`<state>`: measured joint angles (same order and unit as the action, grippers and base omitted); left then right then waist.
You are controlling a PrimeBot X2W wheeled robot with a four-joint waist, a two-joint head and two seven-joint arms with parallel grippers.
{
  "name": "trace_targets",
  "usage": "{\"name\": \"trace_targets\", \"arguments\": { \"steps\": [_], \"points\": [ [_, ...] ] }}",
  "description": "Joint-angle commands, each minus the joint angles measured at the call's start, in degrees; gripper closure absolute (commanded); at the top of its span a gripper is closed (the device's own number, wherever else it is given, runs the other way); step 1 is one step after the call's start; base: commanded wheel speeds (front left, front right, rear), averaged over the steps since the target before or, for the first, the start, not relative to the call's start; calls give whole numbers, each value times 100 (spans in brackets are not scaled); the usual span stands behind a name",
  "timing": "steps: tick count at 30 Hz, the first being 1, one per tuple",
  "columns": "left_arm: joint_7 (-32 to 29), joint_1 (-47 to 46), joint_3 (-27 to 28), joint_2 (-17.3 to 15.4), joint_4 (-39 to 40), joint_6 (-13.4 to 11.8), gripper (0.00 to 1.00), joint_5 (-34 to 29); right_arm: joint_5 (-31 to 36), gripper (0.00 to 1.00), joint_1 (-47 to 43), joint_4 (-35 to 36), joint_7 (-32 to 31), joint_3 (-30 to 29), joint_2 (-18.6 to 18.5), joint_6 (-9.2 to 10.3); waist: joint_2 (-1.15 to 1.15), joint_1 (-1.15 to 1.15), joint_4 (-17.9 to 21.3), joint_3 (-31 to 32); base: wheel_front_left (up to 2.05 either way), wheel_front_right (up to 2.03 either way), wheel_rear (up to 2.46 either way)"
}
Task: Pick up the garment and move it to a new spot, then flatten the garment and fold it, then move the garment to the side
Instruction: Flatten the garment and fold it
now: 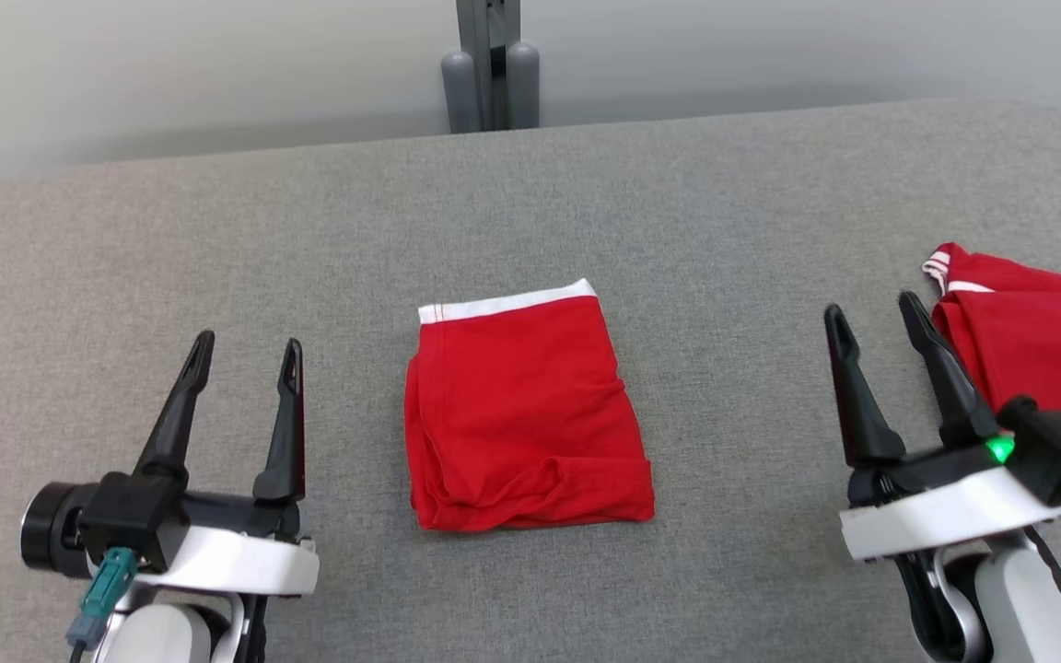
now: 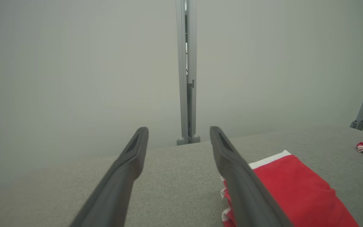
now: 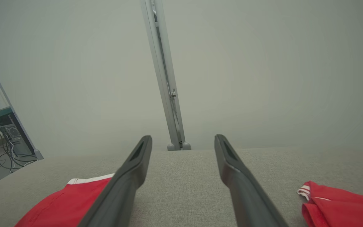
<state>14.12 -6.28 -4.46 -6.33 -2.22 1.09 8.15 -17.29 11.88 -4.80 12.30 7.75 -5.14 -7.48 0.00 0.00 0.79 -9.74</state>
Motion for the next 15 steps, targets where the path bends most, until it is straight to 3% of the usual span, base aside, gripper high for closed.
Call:
{"name": "trace_targets", "arguments": {
  "steps": [1, 15],
  "points": [
    [-37, 119, 14, -38, 62, -50, 0, -50, 50, 0, -176, 43, -67, -92, -22, -3, 0, 0, 22, 101, 0, 0, 0],
    [-261, 624, -16, -83, 377, -182, 0, 24, 191, 0, -882, 428, -389, -485, 47, -3, 0, 0, 58, 371, 0, 0, 0]
  ]
}}
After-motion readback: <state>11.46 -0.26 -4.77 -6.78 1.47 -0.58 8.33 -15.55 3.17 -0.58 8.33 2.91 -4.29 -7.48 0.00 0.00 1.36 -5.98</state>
